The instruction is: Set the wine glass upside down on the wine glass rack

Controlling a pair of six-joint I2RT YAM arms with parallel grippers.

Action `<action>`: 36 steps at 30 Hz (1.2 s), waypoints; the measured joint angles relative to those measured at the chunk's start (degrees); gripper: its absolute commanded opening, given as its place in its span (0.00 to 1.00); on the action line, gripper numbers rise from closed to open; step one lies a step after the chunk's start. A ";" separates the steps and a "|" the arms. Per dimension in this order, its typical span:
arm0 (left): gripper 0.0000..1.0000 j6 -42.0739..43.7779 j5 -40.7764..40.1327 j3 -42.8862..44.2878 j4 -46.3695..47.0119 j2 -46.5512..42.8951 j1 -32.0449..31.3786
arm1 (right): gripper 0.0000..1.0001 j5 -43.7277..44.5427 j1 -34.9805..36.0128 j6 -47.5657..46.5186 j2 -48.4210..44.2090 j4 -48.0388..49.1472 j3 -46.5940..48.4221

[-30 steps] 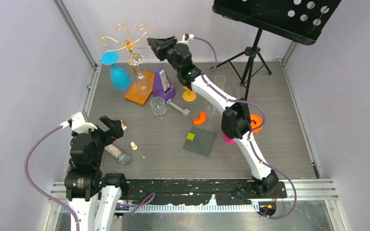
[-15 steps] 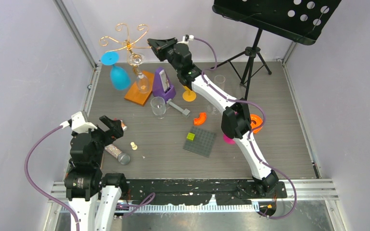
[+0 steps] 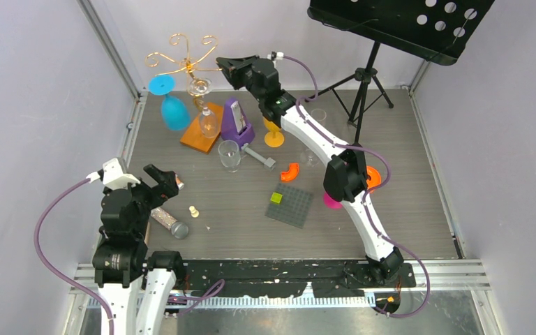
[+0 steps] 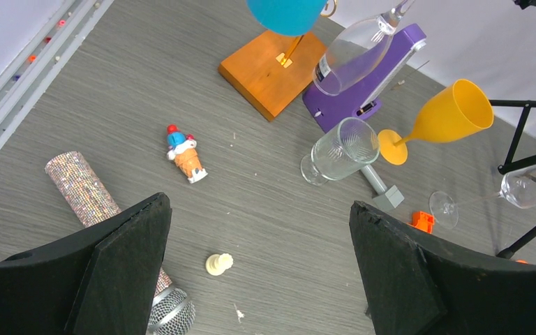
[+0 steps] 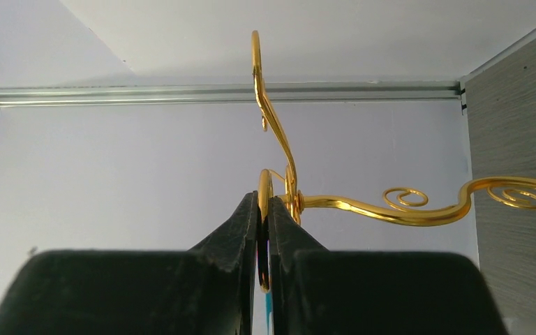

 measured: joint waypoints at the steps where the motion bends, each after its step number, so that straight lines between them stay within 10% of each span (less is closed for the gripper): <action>1: 0.95 0.00 0.00 0.07 0.09 0.00 0.00 | 0.05 -0.02 -0.02 0.33 -0.07 -0.37 0.07; 36: 0.95 -0.04 0.04 0.92 1.03 0.92 0.00 | 0.05 -2.03 -0.33 1.95 -0.33 -12.37 5.62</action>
